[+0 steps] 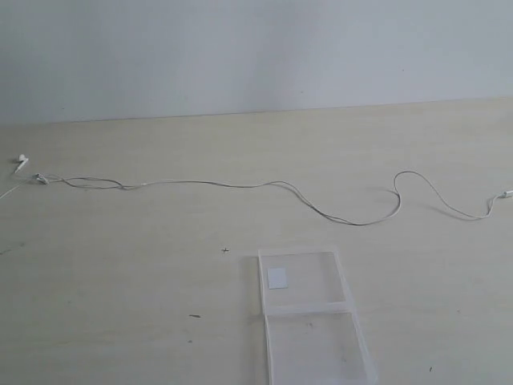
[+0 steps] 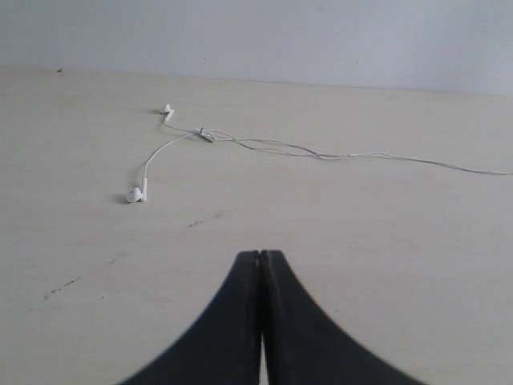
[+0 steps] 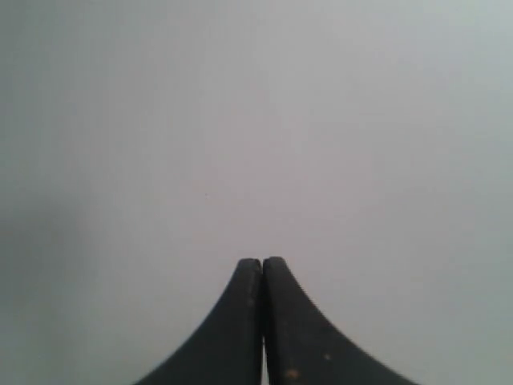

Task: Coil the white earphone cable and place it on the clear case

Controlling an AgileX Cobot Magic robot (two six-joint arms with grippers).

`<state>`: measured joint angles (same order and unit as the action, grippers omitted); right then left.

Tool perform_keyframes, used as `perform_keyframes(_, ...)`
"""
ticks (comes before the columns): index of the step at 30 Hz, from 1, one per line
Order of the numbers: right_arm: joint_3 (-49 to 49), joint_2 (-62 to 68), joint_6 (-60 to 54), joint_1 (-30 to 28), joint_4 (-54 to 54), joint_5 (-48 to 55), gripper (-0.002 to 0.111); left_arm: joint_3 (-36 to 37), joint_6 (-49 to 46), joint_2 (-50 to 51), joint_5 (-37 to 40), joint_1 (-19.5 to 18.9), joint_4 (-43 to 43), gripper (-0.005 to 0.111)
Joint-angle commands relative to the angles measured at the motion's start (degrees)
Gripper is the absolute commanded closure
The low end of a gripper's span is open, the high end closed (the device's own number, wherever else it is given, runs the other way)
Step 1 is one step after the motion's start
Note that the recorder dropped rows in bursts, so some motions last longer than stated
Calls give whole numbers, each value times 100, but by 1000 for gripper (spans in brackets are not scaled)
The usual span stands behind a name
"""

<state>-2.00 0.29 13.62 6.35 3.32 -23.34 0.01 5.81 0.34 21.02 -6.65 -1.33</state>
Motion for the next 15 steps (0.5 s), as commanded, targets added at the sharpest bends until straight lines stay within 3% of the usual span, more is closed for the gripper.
perform_keyframes(1, -1237, 407, -525, -32, -103, 2135, 108, -1, 33, -34, -39, -13, 15, 107)
perform_keyframes(4, -2546, 1683, -1252, -32, -103, 3459, 108, -1, 33, -34, -39, -13, 15, 107)
perform_keyframes(8, -3275, 2532, -1208, -32, -103, 3223, 108, -1, 33, -34, -39, -13, 15, 107)
perform_keyframes(12, -3327, 2902, -1208, -32, -103, 2087, 108, -1, 33, -34, -39, -13, 15, 107)
perform_keyframes(15, -3327, 3216, -1208, -32, -103, 1869, 108, -1, 33, -34, -39, -13, 15, 107)
